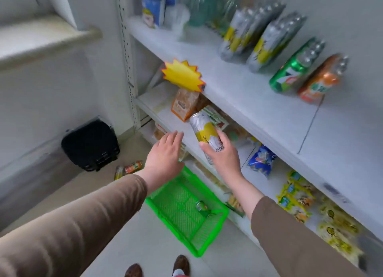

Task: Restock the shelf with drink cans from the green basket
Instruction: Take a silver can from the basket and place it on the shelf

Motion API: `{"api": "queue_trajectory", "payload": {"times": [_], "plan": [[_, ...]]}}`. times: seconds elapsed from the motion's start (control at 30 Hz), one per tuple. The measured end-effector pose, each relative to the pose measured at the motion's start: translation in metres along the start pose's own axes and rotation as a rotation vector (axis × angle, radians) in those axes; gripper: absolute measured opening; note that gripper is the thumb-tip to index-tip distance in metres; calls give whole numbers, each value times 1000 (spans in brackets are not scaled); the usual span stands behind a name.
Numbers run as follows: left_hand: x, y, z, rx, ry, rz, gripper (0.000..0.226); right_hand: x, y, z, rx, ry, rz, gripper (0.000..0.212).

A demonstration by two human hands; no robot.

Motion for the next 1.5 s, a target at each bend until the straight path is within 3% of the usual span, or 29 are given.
{"api": "queue_trajectory", "payload": {"times": [0.17,0.37,0.53,0.67,0.8,0.93,1.13,1.3,1.5], "plan": [[-76,27,26,60,29,79,92,-71,3,-70,38,-38,-21,61],[-115,88,46,163,85,113,89,-144,41,-109,2,-78,13,42],[-128,151,56,173,91,112,88,-181,80,-144,-153,-338,181,57],[-133,181,57,170,110,95,91,-189,111,-166,-271,-550,133,64],[-134,195,53,158,101,65,93,-187,134,-175,-302,-610,67,75],[-136,210,46,163,87,49,93,-179,150,-169,-274,-516,42,88],[-130,225,36,173,81,15,94,-156,152,-133,-151,0,110,99],[-121,232,26,185,68,-2,94,-117,156,-99,67,175,197,74],[-114,243,16,173,49,-25,92,-103,178,-108,87,174,274,61]]}}
Point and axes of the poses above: each hand's wrist, its own y-axis towards the middle knuckle, its own x-axis out of the palm, z = x × y, the point moved 3 cm from there along y, towards the middle knuckle, and after that the axes turned 13 degrees about x, right-handed, at the moved point
